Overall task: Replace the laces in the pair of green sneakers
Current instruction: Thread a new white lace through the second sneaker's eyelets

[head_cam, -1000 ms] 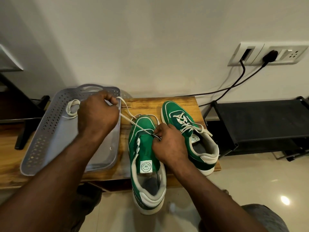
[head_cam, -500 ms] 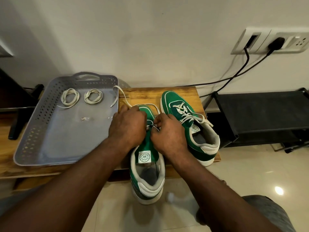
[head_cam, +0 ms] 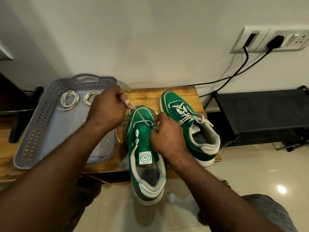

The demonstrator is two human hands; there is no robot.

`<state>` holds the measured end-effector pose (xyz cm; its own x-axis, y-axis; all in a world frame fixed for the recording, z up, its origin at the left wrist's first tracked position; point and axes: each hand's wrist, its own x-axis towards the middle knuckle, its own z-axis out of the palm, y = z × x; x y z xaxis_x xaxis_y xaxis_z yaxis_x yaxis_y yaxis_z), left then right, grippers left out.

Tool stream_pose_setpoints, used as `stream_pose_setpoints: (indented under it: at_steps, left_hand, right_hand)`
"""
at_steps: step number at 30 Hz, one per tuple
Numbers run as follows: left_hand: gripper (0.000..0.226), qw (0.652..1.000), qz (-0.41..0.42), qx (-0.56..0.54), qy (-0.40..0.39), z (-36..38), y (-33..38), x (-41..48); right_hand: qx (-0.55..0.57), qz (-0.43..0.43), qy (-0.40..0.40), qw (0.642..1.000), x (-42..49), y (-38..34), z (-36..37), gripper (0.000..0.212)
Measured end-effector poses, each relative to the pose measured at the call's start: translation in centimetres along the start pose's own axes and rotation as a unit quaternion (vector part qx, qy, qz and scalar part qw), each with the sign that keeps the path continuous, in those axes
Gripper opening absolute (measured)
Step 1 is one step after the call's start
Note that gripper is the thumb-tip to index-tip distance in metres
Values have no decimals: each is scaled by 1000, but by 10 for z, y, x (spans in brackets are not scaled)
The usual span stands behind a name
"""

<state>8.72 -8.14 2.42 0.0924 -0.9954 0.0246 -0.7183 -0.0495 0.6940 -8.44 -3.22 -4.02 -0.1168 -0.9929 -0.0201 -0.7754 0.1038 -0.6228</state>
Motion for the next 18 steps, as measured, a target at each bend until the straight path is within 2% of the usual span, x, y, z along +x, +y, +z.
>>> stream_pose_setpoints:
  at_steps: [2,5,7,10,14,16,18]
  left_hand:
    - [11,986,-62,-154,-30,-1,0,2]
    - [12,968,-73,-237,-44,-5,2,3]
    - [20,968,-74,-233,-52,-4,3,3]
    - [24,983,-38,-154,-87,-1,5,1]
    - [20,982,-6,-128,-141,3,11,-5]
    - [23,978,3,-133,-160,3,15,-7]
    - [28,973,-5,-161,-166,-1,16,-5]
  right_hand:
    - [-3,2,-2,1000,1,0,1,33]
    - [-2,5,-2,1000,0,0,3,33]
    - [-10,-5,1,1000,0,1,4,37]
    - [-29,-67,17,997,3,0,3,44]
    - [73,-140,34,987,12,-5,-4,27]
    - [109,-130,56,984,14,-5,-7,12]
    - [132,-68,76,986,17,0,-11,5]
